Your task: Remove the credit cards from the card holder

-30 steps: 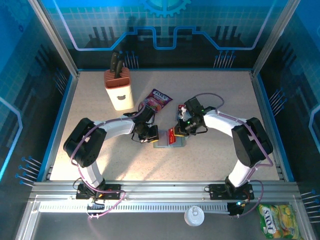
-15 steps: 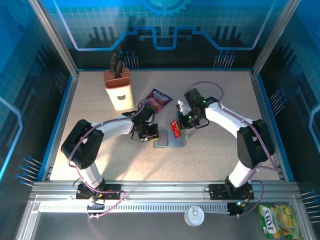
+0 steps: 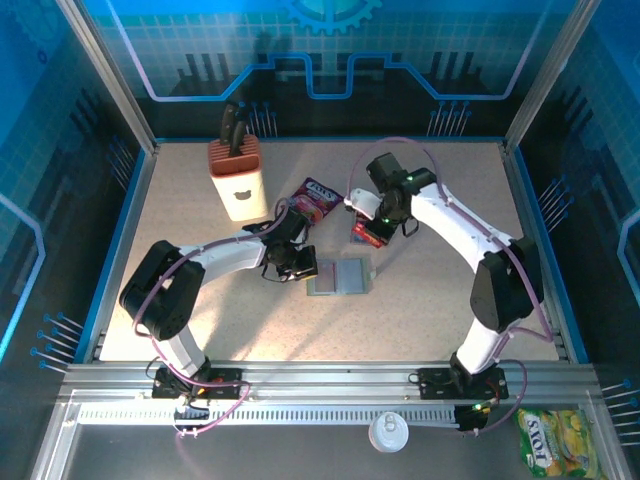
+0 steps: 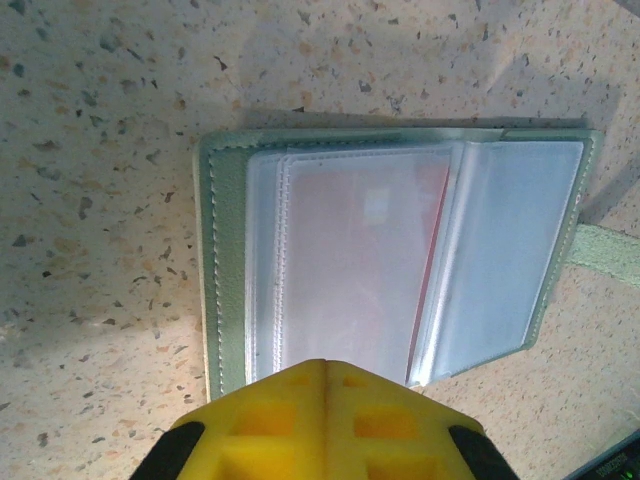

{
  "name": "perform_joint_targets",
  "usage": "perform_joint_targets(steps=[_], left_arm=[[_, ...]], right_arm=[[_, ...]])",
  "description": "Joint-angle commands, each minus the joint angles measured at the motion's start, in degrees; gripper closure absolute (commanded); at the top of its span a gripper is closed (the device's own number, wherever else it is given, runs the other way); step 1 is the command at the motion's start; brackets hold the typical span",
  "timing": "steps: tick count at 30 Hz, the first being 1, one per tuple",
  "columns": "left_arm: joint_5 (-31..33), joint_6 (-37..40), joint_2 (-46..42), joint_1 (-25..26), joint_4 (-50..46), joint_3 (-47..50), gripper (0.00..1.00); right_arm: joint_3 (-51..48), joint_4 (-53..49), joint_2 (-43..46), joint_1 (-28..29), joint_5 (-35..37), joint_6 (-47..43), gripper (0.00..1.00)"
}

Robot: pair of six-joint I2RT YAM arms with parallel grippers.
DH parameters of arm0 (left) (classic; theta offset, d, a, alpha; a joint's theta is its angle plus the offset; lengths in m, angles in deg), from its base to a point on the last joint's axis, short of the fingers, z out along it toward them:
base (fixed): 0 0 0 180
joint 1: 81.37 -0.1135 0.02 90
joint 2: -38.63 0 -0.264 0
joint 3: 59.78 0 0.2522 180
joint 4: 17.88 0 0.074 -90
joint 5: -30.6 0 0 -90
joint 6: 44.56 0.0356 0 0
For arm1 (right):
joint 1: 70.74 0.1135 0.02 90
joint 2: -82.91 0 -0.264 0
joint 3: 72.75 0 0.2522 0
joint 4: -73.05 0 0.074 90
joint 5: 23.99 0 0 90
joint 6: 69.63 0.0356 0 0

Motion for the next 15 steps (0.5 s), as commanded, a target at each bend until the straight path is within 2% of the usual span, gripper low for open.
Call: perform_joint_targets(steps=[1, 6, 15], left_arm=[[0.95, 1.39, -1.78, 0.11, -1.78, -0.19, 0.99], [1.13, 1.39, -1.95, 0.14, -2.23, -0.42, 0.99], [1.62, 1.66, -1.52, 0.18, -3.85, -2.46, 0.99]], right_arm=[[5.25, -4.03, -3.73, -1.48, 6.08, -9.81, 1.00], [14.20, -7.76, -9.13, -3.39, 5.90, -12.93, 1.00], [24.13, -11.04, -16.45, -5.69, 4.22, -16.84, 1.00]])
